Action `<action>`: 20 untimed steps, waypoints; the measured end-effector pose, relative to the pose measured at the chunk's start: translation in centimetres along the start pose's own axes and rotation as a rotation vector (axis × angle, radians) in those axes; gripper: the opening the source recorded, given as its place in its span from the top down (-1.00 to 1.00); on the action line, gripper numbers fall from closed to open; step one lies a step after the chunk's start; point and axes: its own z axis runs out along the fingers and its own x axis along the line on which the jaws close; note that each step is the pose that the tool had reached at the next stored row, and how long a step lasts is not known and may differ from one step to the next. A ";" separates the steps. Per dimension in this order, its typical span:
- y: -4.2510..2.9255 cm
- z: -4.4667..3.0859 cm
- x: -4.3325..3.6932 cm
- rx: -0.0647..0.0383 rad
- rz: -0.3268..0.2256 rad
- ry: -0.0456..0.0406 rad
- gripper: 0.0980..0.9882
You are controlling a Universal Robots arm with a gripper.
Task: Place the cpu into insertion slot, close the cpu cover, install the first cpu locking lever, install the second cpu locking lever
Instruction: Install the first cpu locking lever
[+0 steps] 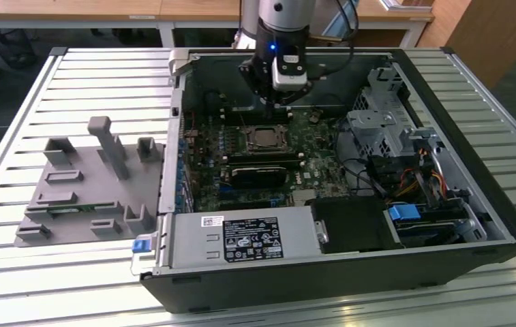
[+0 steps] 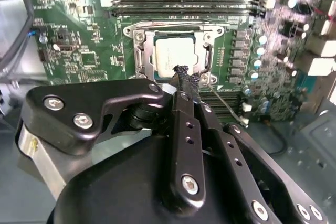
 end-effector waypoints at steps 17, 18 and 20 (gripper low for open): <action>0.00 0.33 -0.01 0.006 -0.309 -0.0071 0.98; 0.00 0.34 -0.01 0.006 -0.327 -0.0074 0.98; 0.00 0.37 -0.01 0.007 -0.363 -0.0080 0.98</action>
